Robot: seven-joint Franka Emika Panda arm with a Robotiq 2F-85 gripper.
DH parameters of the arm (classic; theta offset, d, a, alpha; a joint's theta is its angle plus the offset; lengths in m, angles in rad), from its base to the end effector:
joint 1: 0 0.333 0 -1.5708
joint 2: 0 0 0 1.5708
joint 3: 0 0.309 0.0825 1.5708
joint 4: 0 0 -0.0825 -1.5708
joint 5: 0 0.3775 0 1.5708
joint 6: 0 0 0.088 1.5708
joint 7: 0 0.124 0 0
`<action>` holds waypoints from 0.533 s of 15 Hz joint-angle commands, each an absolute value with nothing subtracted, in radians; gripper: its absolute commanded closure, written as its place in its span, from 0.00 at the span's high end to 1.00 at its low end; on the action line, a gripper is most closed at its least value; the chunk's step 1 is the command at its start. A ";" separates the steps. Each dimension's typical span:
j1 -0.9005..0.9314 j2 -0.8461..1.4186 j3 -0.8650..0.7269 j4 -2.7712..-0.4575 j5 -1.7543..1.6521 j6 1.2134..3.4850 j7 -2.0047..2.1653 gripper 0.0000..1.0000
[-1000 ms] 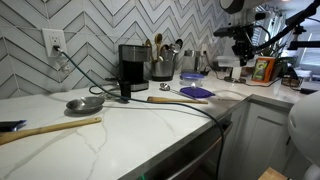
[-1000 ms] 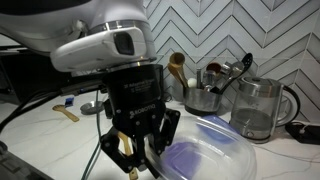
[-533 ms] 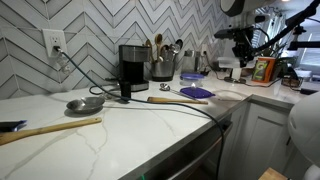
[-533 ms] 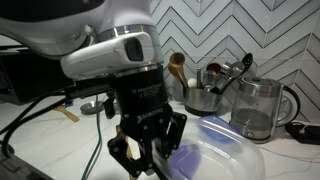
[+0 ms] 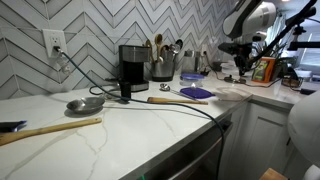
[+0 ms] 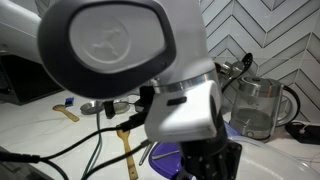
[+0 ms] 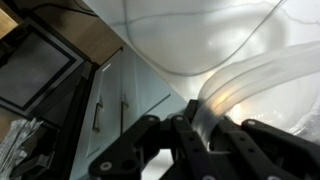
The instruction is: Remove the clear bowl from the coffeemaker and put it on the right side of the counter
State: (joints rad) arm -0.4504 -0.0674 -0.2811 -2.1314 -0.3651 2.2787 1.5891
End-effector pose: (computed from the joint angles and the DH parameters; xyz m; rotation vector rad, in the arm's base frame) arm 0.3971 -0.3764 0.4388 1.4453 -2.5574 0.4594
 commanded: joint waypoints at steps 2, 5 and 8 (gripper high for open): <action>-0.430 0.106 -0.337 -2.036 -0.307 2.413 1.579 0.02; -0.422 0.199 -0.353 -1.978 -0.248 2.460 1.543 0.02; -0.416 0.278 -0.355 -1.920 -0.161 2.473 1.486 0.02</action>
